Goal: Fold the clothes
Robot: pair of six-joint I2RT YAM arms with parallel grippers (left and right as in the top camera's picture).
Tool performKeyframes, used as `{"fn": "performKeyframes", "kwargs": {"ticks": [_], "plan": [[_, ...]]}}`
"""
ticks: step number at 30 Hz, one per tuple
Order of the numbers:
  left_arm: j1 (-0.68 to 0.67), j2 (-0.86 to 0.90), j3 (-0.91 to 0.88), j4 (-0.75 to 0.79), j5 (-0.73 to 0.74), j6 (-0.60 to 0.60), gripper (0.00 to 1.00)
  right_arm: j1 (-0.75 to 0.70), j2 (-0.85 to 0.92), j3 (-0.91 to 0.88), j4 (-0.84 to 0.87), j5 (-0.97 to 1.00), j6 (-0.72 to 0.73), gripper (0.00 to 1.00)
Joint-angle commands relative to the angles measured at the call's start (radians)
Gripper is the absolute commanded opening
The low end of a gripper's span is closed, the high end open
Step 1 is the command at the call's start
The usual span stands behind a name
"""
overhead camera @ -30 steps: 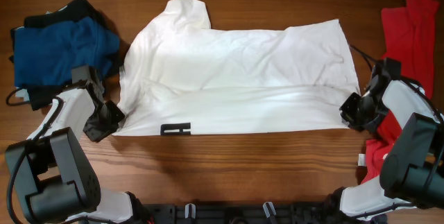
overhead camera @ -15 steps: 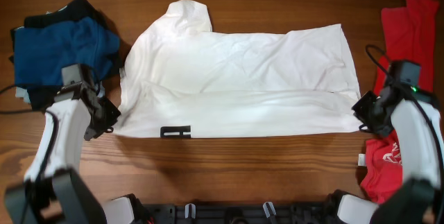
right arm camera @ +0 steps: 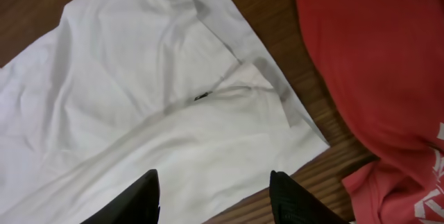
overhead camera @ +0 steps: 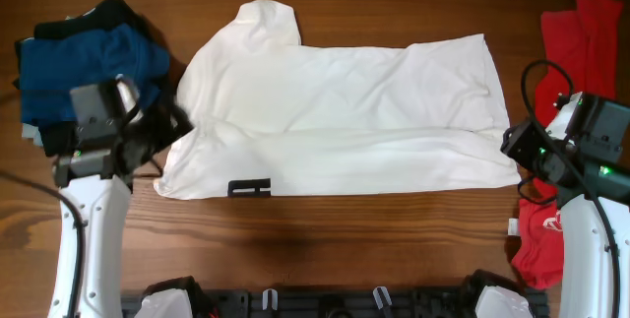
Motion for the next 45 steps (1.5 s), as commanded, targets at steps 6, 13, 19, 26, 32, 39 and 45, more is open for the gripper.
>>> {"fn": "performKeyframes", "kwargs": {"ticks": [6, 13, 19, 26, 32, 39, 45], "plan": [[-0.101, 0.387, 0.505, -0.013, 0.113, 0.108, 1.0, -0.005, 0.045, 0.006, -0.013, -0.04, -0.035, 0.52], [-0.101, 0.809, 0.926, -0.05, 0.189, 0.14, 1.0, -0.005, 0.048, 0.006, -0.017, -0.04, -0.037, 0.52], [-0.102, 1.03, 1.105, -0.033, 0.208, 0.14, 1.0, -0.005, 0.048, 0.006, -0.032, -0.04, -0.037, 0.51], [-0.101, 1.146, 1.113, 0.05, 0.203, 0.159, 1.0, -0.005, 0.048, 0.006, -0.039, -0.041, -0.033, 0.51], [-0.102, 1.227, 1.113, 0.084, 0.196, 0.159, 1.0, -0.005, 0.048, 0.006, -0.046, -0.044, -0.033, 0.51], [-0.116, 1.292, 1.113, 0.07, 0.196, 0.159, 0.95, -0.005, 0.048, 0.006, -0.052, -0.043, -0.029, 0.51], [-0.126, 1.3, 1.113, 0.012, 0.197, 0.163, 0.57, -0.005, 0.048, 0.006, -0.053, -0.043, -0.029, 0.51]]}}
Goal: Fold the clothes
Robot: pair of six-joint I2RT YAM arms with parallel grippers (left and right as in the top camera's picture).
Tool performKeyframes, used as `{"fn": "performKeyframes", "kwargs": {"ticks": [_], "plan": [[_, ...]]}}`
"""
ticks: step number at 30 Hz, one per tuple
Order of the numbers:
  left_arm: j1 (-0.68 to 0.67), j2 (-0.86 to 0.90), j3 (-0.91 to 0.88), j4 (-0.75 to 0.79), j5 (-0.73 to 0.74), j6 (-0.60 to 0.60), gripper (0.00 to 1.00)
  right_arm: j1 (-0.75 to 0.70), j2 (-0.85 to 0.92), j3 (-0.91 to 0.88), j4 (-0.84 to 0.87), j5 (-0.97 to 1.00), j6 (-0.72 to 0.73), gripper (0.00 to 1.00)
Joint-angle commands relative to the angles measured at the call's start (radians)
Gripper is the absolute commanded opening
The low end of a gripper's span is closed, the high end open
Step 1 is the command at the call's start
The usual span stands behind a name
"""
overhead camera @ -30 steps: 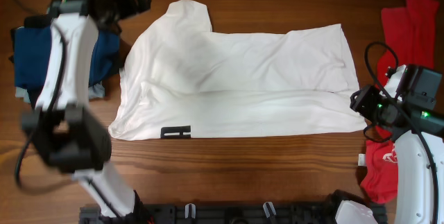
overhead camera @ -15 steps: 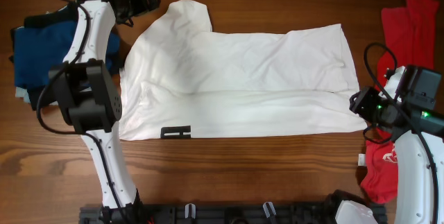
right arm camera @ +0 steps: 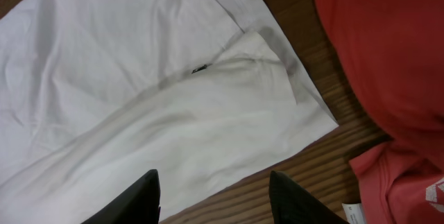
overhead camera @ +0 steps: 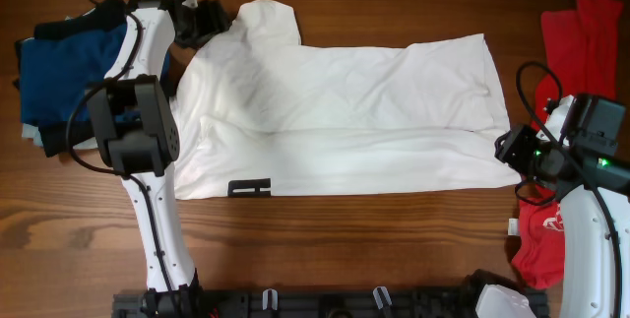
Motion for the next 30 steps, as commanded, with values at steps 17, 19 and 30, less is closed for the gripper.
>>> {"fn": "performKeyframes", "kwargs": {"ticks": [17, 19, 30], "plan": [[-0.017, 0.021, 0.011, -0.125, 0.009, 0.014, 0.04, -0.005, 0.019, 0.01, -0.008, -0.011, 0.027, 0.43], [-0.016, 0.011, 0.01, -0.136, 0.009, 0.007, 0.04, -0.005, 0.053, 0.035, -0.026, -0.014, 0.04, 0.42], [-0.015, 0.01, 0.01, -0.173, -0.019, 0.008, 0.04, 0.012, 0.548, 0.666, -0.198, -0.067, -0.161, 0.56]]}}
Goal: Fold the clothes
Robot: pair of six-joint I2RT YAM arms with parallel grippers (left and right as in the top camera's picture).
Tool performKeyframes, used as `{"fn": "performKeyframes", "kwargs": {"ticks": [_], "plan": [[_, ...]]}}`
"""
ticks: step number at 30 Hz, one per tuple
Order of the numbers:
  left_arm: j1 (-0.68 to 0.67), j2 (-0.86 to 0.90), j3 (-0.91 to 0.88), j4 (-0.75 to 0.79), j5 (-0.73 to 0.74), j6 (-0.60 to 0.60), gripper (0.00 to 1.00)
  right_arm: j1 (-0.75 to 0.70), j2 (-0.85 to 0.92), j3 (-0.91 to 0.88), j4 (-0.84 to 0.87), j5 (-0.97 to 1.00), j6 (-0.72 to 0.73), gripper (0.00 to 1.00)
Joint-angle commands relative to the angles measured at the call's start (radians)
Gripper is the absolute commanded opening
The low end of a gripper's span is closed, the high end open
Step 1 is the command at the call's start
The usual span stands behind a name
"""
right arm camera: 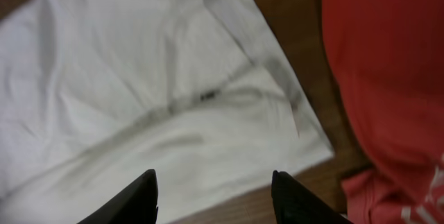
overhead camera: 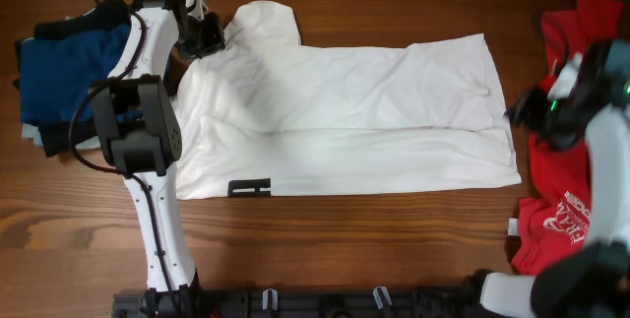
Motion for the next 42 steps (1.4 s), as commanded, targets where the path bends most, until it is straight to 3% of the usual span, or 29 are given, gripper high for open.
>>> {"fn": "performKeyframes", "kwargs": {"ticks": [1, 6, 15, 19, 34, 39, 42], "plan": [[-0.004, 0.003, 0.003, -0.013, -0.025, -0.002, 0.04, 0.014, 0.179, 0.254, 0.014, -0.075, -0.124, 0.58], [-0.005, 0.003, 0.003, -0.016, -0.025, -0.002, 0.04, 0.047, 0.397, 0.449, 0.095, -0.109, -0.214, 0.59], [-0.006, 0.003, 0.003, -0.031, -0.025, -0.002, 0.04, 0.136, 0.659, 0.46, 0.323, -0.035, -0.204, 0.72], [-0.006, 0.003, 0.003, -0.032, -0.025, -0.002, 0.04, 0.143, 0.723, 0.46, 0.406, -0.019, -0.184, 0.78], [-0.005, 0.004, 0.003, -0.038, -0.063, 0.002, 0.04, 0.143, 0.829, 0.46, 0.549, 0.027, -0.221, 0.78], [-0.006, 0.004, 0.003, -0.038, -0.063, 0.002, 0.04, 0.143, 0.839, 0.458, 0.56, 0.05, -0.233, 0.7], [-0.006, 0.004, 0.003, -0.039, -0.063, 0.002, 0.04, 0.143, 0.848, 0.458, 0.555, 0.05, -0.229, 0.5]]}}
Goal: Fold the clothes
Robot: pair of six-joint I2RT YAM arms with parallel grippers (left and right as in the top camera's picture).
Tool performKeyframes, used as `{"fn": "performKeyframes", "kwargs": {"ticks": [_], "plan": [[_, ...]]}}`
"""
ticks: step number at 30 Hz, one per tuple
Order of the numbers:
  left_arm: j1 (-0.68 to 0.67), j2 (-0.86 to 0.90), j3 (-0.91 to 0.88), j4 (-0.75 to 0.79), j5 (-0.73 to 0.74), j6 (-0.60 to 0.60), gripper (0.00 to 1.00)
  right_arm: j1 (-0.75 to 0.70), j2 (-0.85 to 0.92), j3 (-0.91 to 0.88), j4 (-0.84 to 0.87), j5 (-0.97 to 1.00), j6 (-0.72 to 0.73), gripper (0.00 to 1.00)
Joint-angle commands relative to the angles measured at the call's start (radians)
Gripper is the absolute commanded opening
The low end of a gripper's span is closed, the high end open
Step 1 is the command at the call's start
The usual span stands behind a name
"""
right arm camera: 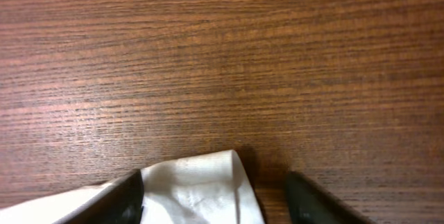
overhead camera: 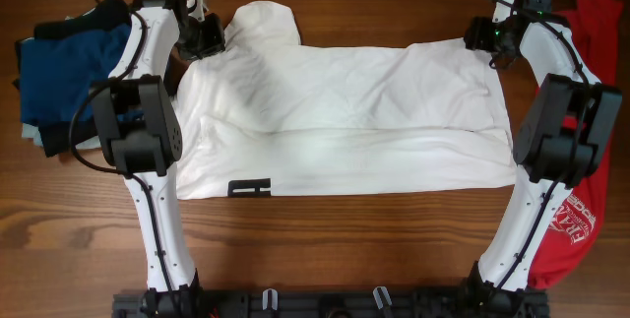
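A white T-shirt (overhead camera: 345,111) lies flat across the table, its near part folded up over itself, with a black label (overhead camera: 249,189) at the near left. My left gripper (overhead camera: 204,35) is at the shirt's far left sleeve; the overhead view does not show how its jaws stand. My right gripper (overhead camera: 484,37) is at the shirt's far right corner. In the right wrist view this gripper (right arm camera: 218,200) is open, and the white corner (right arm camera: 205,182) lies between its two dark fingertips (right arm camera: 132,195), on the wood.
A pile of blue and dark clothes (overhead camera: 74,67) sits at the left edge. Red garments lie along the right edge, at the far end (overhead camera: 596,18) and the near end (overhead camera: 566,234). Bare wooden table (overhead camera: 345,249) runs in front of the shirt.
My right gripper has moved from beside the shirt's right edge to its far right corner, and now straddles that corner, still open. The left arm and the shirt have not moved.
At first my left gripper was by the shirt's near left side and my right gripper open over the near right corner. Then the left was at the far left sleeve, where it stays. The right went from the near corner to the far corner.
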Motion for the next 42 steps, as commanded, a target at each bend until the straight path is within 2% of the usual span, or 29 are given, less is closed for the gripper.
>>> {"fn": "performKeyframes", "kwargs": {"ticks": [1, 4, 6, 7, 18, 28, 32, 42], "plan": [[-0.005, 0.005, -0.001, -0.013, -0.048, 0.002, 0.04, -0.001, 0.047, 0.008, -0.003, 0.02, -0.008, 0.44], [-0.005, 0.005, -0.001, -0.013, -0.048, 0.002, 0.04, -0.001, 0.047, 0.006, -0.001, 0.02, 0.009, 0.18], [-0.005, 0.005, -0.001, -0.013, -0.048, 0.002, 0.04, -0.002, 0.047, 0.006, -0.002, 0.021, 0.014, 0.06], [-0.004, 0.005, -0.001, -0.013, -0.048, 0.001, 0.04, -0.002, 0.047, 0.006, -0.003, 0.025, 0.024, 0.04], [0.009, -0.01, -0.001, -0.055, -0.045, 0.001, 0.04, -0.004, 0.012, 0.007, -0.064, 0.129, 0.146, 0.04], [0.013, -0.174, -0.001, -0.085, -0.045, 0.002, 0.04, -0.018, -0.166, 0.007, -0.142, 0.22, 0.222, 0.04], [0.029, -0.225, -0.001, -0.142, -0.055, 0.001, 0.04, -0.031, -0.238, 0.007, -0.217, 0.298, 0.272, 0.04], [0.114, -0.298, -0.001, -0.359, -0.055, -0.002, 0.04, -0.035, -0.351, 0.007, -0.492, 0.29, 0.257, 0.05]]}}
